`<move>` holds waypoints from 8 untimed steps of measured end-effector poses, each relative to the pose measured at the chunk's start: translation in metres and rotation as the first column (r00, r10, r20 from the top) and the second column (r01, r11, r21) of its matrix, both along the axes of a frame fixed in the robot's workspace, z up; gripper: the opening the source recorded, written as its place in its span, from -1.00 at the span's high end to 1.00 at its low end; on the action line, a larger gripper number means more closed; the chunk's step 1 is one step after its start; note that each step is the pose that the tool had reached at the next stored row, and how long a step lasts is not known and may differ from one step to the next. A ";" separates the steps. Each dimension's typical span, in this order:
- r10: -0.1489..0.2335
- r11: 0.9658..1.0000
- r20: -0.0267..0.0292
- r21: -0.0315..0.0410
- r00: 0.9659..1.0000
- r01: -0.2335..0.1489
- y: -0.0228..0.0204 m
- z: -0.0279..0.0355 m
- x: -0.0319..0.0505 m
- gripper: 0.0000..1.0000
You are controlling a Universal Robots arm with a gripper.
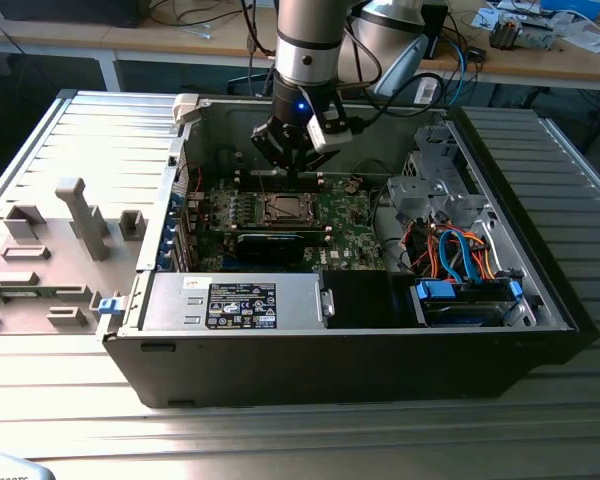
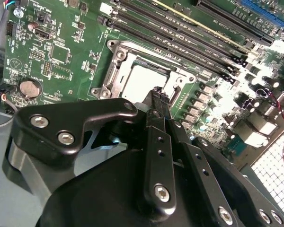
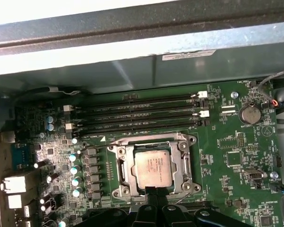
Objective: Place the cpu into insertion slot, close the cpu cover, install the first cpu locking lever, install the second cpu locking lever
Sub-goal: 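Install the first cpu locking lever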
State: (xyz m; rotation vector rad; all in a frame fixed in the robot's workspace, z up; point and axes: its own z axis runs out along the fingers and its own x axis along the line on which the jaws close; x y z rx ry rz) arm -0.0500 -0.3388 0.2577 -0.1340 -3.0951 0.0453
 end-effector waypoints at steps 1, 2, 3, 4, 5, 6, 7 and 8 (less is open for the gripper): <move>0.003 1.000 0.000 0.007 1.000 -0.003 0.0000 0.0000 0.0000 0.79; 0.005 1.000 0.000 0.012 1.000 -0.005 -0.0001 0.0001 0.0000 0.79; 0.011 1.000 0.000 0.023 1.000 -0.011 -0.0001 0.0001 0.0000 0.79; 0.033 0.999 0.000 0.026 0.999 -0.033 0.0000 0.0000 0.0000 0.79; 0.069 0.997 0.000 0.026 0.998 -0.069 -0.0001 -0.0002 0.0000 0.79; 0.102 0.994 0.000 0.026 0.995 -0.102 -0.0001 -0.0002 0.0001 0.79; 0.115 0.993 0.000 0.026 0.993 -0.115 -0.0001 -0.0003 0.0000 0.79; 0.125 0.992 0.000 0.026 0.992 -0.125 -0.0001 -0.0003 0.0000 0.79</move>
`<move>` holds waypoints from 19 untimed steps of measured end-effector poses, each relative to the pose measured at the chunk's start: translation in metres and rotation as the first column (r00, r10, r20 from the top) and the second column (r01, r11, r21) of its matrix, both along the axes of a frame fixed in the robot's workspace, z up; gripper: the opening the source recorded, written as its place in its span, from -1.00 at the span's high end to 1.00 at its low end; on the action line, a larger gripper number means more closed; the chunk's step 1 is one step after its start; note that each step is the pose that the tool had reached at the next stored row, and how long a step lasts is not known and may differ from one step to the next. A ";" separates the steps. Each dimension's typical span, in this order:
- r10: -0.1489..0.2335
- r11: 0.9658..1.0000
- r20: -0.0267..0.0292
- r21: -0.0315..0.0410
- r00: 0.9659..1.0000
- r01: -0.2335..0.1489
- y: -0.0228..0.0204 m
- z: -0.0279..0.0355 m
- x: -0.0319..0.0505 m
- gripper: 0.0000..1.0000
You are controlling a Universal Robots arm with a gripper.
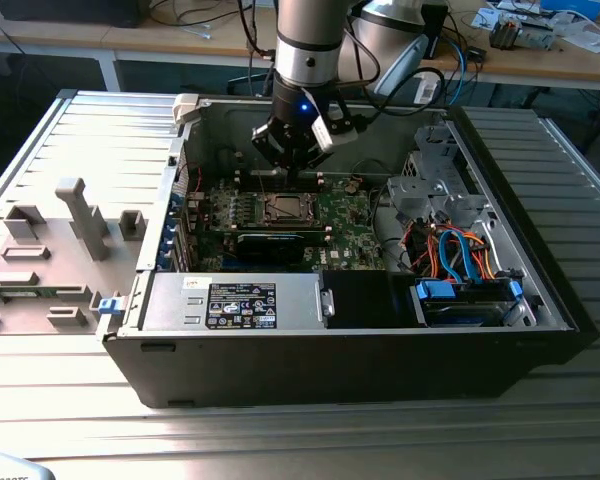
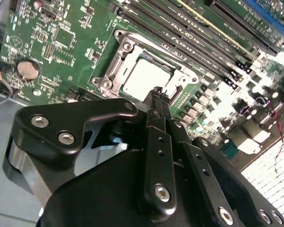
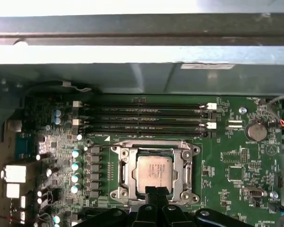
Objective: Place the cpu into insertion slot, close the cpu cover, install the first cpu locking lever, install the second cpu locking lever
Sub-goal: 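Install the first cpu locking lever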
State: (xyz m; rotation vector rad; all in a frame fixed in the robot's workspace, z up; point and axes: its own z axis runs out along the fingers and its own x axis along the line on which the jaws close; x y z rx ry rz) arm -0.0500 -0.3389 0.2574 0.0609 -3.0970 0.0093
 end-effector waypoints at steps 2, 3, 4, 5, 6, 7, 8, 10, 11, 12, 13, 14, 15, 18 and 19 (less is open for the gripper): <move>0.009 1.000 0.000 0.000 1.000 -0.009 0.0000 0.0000 0.0000 0.79; 0.010 1.000 0.000 0.000 1.000 -0.010 0.0000 0.0000 0.0000 0.79; 0.010 1.000 0.000 0.000 1.000 -0.010 0.0000 -0.0001 0.0000 0.79; 0.010 1.000 0.000 0.000 1.000 -0.010 0.0000 -0.0001 0.0000 0.79; 0.010 1.000 0.000 0.000 1.000 -0.010 0.0000 -0.0001 0.0000 0.79; 0.010 1.000 0.000 0.000 1.000 -0.010 0.0000 -0.0001 0.0000 0.79; 0.010 1.000 0.000 0.000 1.000 -0.010 0.0000 -0.0001 0.0000 0.79; 0.009 1.000 0.000 0.000 1.000 -0.009 0.0001 -0.0002 -0.0007 0.79; 0.010 1.000 0.000 0.000 1.000 -0.010 0.0001 -0.0003 -0.0017 0.79; 0.010 1.000 0.000 0.000 1.000 -0.010 0.0001 -0.0003 -0.0032 0.79; 0.010 1.000 0.000 0.000 1.000 -0.010 0.0000 -0.0002 -0.0048 0.79; 0.010 1.000 0.000 0.000 1.000 -0.010 0.0000 -0.0002 -0.0062 0.79; 0.010 1.000 0.000 0.000 1.000 -0.010 0.0000 -0.0002 -0.0077 0.79; 0.010 1.000 0.001 0.000 1.000 -0.010 0.0001 -0.0002 -0.0152 0.79; 0.010 1.000 0.001 0.000 1.000 -0.010 0.0000 -0.0001 -0.0174 0.79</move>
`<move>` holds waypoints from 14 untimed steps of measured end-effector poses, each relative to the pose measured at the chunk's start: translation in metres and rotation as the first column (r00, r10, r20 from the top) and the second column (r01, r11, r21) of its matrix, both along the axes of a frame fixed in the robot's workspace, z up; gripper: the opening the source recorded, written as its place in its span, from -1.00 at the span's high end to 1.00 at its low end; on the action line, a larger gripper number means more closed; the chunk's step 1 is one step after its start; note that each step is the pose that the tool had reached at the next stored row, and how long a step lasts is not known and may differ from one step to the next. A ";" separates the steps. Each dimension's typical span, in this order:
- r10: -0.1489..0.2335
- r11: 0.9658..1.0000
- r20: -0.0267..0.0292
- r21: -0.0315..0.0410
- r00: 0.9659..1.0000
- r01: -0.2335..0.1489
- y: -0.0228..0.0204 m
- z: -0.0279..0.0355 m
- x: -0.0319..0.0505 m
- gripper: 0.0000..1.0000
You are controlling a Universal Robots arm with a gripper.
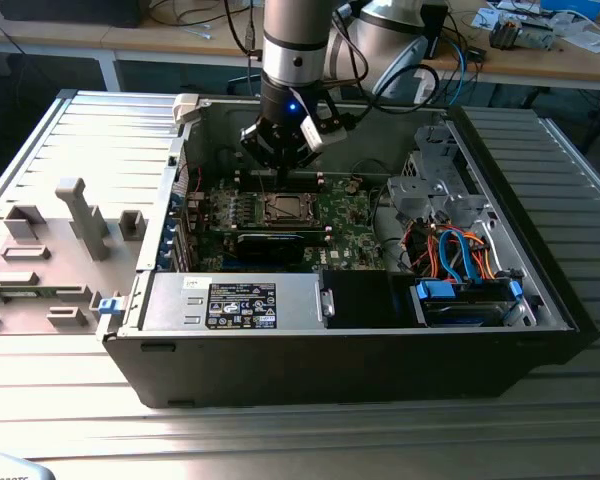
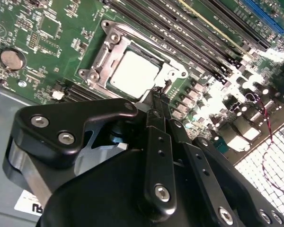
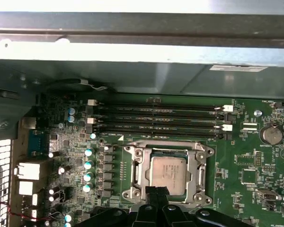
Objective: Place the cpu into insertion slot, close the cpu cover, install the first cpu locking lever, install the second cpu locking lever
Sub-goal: 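Install the first cpu locking lever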
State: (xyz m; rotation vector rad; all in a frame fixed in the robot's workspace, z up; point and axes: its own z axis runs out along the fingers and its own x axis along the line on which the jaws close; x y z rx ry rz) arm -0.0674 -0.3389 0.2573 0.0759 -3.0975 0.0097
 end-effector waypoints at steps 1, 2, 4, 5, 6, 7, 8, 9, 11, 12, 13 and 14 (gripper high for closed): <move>0.000 1.000 0.000 0.000 1.000 0.000 0.0000 0.0000 -0.0015 0.79; 0.000 1.000 0.000 0.000 1.000 0.000 0.0000 0.0000 -0.0030 0.79; 0.000 1.000 0.000 0.000 1.000 0.000 0.0000 0.0000 -0.0057 0.79; 0.000 1.000 0.000 0.000 1.000 0.000 0.0000 0.0000 -0.0066 0.79; 0.000 1.000 0.000 0.000 1.000 0.000 0.0000 0.0000 -0.0075 0.79; 0.000 1.000 0.000 0.000 1.000 0.000 0.0000 0.0000 -0.0100 0.79; 0.000 1.000 0.000 0.000 1.000 0.000 0.0000 0.0000 -0.0114 0.79; 0.000 1.000 0.000 0.000 1.000 0.000 0.0000 0.0000 -0.0128 0.79; 0.000 1.000 0.000 0.000 1.000 0.000 0.0000 0.0000 -0.0146 0.79; 0.000 1.000 0.000 0.000 1.000 0.000 0.0000 0.0000 -0.0154 0.79; 0.000 1.000 0.000 0.000 1.000 0.000 0.0000 0.0000 -0.0161 0.79; 0.000 1.000 0.000 0.000 1.000 0.000 0.0000 0.0000 -0.0170 0.79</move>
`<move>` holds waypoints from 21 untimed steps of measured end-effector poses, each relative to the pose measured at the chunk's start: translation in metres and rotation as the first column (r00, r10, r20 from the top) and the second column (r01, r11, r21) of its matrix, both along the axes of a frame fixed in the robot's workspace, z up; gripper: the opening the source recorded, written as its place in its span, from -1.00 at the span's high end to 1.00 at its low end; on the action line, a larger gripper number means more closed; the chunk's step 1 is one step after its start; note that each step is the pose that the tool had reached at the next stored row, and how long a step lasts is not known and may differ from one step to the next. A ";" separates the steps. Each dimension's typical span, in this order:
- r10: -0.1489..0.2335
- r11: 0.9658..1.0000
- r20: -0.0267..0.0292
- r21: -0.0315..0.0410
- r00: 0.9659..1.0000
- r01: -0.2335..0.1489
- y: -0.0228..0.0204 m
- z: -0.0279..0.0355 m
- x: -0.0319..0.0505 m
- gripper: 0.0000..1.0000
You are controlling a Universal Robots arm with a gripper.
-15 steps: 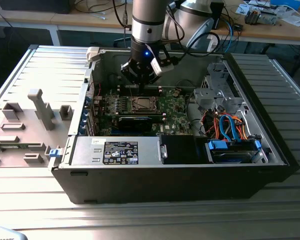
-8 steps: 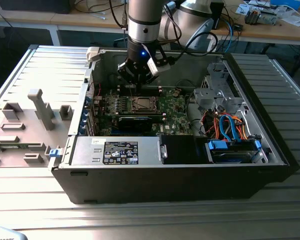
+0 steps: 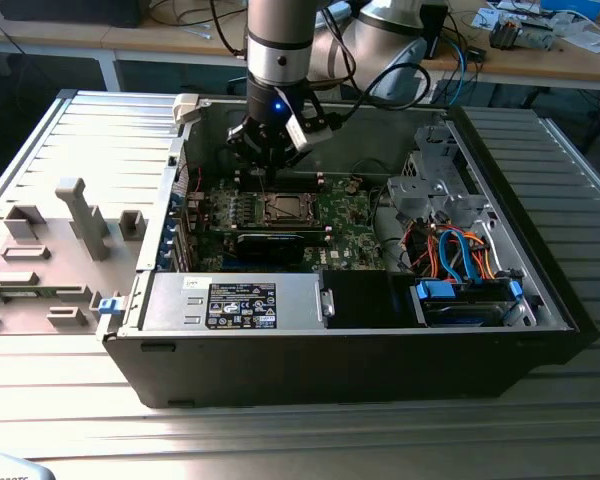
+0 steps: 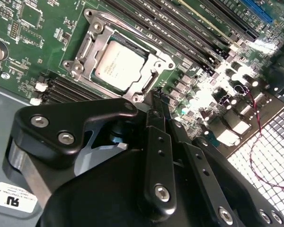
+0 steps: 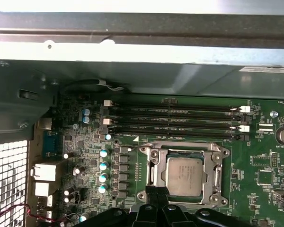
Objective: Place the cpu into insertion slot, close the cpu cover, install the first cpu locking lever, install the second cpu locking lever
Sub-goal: 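Install the first cpu locking lever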
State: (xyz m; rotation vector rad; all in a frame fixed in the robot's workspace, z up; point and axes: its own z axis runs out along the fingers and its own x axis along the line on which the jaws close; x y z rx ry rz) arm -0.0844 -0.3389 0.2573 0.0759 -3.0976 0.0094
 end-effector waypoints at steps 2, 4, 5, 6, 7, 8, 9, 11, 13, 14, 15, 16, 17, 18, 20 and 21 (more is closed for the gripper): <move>0.000 1.000 0.000 0.000 1.000 0.000 0.0000 0.0000 -0.0017 0.79; 0.000 1.000 0.000 0.000 1.000 0.000 0.0000 0.0000 -0.0036 0.79; 0.000 1.000 0.000 0.000 1.000 0.000 0.0000 0.0000 -0.0044 0.79; 0.000 1.000 0.000 0.000 1.000 0.000 0.0000 0.0000 -0.0058 0.79; 0.000 1.000 0.000 0.000 1.000 0.000 0.0000 0.0001 -0.0073 0.79; 0.000 1.000 0.000 0.000 1.000 0.000 0.0000 0.0000 -0.0084 0.79; 0.000 1.000 0.000 0.000 1.000 0.000 0.0000 0.0000 -0.0108 0.79; 0.000 1.000 0.000 0.000 1.000 0.000 0.0000 0.0000 -0.0150 0.79; 0.000 1.000 0.000 0.001 1.000 0.000 0.0007 0.0000 -0.0196 0.79; 0.000 1.000 0.000 0.001 1.000 0.000 0.0015 0.0000 -0.0203 0.79; 0.000 1.000 0.000 0.001 1.000 0.000 0.0025 0.0000 -0.0210 0.79; 0.000 1.000 0.000 0.001 1.000 0.000 0.0039 0.0000 -0.0217 0.79; 0.000 1.000 0.000 0.001 1.000 0.000 0.0052 0.0000 -0.0226 0.79; 0.000 1.000 0.000 0.001 1.000 0.000 0.0078 0.0000 -0.0247 0.79; 0.000 1.000 0.000 0.002 1.000 0.000 0.0105 0.0000 -0.0272 0.79; 0.000 1.000 0.001 0.003 1.000 0.000 0.0117 0.0000 -0.0283 0.79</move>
